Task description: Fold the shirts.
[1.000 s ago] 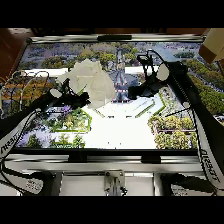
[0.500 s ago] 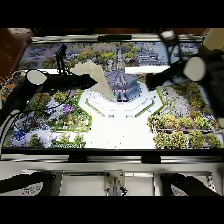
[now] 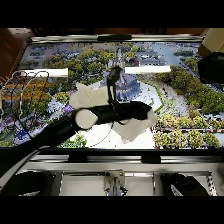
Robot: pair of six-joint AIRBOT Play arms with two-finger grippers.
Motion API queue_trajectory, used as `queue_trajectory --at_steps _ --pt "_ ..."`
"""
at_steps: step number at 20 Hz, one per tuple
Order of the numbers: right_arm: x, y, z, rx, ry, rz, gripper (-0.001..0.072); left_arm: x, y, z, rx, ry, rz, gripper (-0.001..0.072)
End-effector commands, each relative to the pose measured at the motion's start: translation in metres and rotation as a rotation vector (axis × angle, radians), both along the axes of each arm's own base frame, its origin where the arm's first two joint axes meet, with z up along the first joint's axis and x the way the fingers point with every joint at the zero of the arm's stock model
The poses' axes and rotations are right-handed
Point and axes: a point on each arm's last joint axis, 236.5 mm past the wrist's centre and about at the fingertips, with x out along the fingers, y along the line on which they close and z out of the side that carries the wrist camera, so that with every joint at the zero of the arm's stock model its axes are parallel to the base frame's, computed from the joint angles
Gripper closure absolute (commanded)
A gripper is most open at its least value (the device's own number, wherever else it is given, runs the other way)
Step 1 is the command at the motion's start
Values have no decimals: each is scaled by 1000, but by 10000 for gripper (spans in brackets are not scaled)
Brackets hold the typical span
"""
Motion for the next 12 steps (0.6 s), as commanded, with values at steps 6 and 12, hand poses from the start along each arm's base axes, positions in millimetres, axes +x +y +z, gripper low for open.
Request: queue_trajectory --at_steps 6,12 --pt "-19 -1 -63 -25 304 -33 68 29 65 -50 167 200 -71 -1" --pt "-8 61 -178 8 640 154 68 52 257 -132 480 514 -45 -1"
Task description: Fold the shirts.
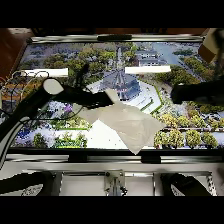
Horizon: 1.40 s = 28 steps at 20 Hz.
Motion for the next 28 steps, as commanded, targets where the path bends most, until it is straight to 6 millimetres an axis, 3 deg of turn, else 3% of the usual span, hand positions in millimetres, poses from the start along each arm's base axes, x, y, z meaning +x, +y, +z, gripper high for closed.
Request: queue_trajectory --at_steps 1,4,7,13,19,20,21,23,25,28 --pt "-4 38 -74 64 223 88 68 -25 97 -54 142 241 12 -1" --pt "-6 53 -125 93 344 99 68 -53 112 -110 128 366 123 -1" --pt "-2 54 -151 76 392 102 68 -53 102 -132 29 367 219 -1" --pt "3 56 -161 63 406 120 68 -16 114 -150 61 249 373 -1" --pt "4 56 -160 65 402 119 68 9 96 -153 31 186 484 1" --pt "4 56 -160 66 401 118 68 13 98 -154 35 171 498 23" --pt "6 57 -160 69 396 112 68 16 100 -154 38 162 510 139" --pt "13 59 -158 86 365 97 68 20 103 -154 40 151 526 209" --pt "18 60 -159 89 349 94 68 21 103 -154 37 159 535 386" --pt "7 53 -183 58 415 86 67 21 103 -154 37 159 535 589"
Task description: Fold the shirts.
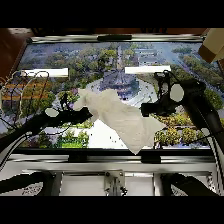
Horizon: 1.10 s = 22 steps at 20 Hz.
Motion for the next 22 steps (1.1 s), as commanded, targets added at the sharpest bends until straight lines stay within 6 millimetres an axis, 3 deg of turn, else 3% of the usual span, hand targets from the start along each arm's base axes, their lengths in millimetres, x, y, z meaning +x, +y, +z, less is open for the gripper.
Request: queue_trajectory --at_steps 1,2,5,8,10,13,16,19,20,21,22 --pt "-10 -7 -24 -34 54 -4 67 3 2 0 2 -7 16 614" --pt "-15 -12 -33 -54 76 -1 67 3 1 0 4 -9 13 679" --pt "-40 -38 -58 -132 180 19 67 3 2 2 5 -15 9 680" --pt "-73 -66 -82 -112 332 -70 67 2 5 4 22 -26 -13 681" --pt "-83 -58 -95 4 380 -133 67 -2 3 8 19 -29 -36 680" --pt "-80 -19 -101 199 362 -134 67 -4 1 13 19 -46 -60 681" --pt "-65 4 -107 231 268 -93 67 -6 -1 16 14 -51 -74 681" --pt "-59 8 -121 207 245 -108 67 -8 -3 25 23 -91 -122 681" --pt "-59 7 -124 202 257 -132 131 -8 -3 30 34 -123 -145 681" --pt "-59 5 -126 195 260 -149 468 -7 -3 35 39 -149 -158 681" --pt "-57 3 -126 188 257 -174 665 -5 -2 42 36 -165 -154 681"
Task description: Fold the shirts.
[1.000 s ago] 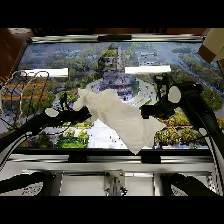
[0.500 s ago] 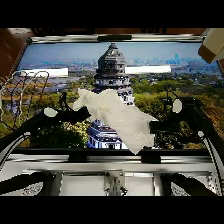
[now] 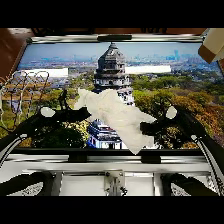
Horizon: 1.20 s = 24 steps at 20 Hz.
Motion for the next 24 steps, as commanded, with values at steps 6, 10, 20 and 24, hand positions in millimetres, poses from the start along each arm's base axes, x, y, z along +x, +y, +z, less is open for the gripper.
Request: queue_trajectory --at_steps 6,10,20,24 --pt "88 -42 95 -203 -442 82 672 42 26 137 107 -423 -145 681" --pt "156 -86 314 -424 -1084 77 673 57 63 342 124 -864 -45 681" --pt "52 -93 570 -265 -1681 -115 672 -95 143 609 273 -1468 240 682" --pt "27 -106 531 -308 -1503 -100 672 -129 141 578 427 -1372 176 682"
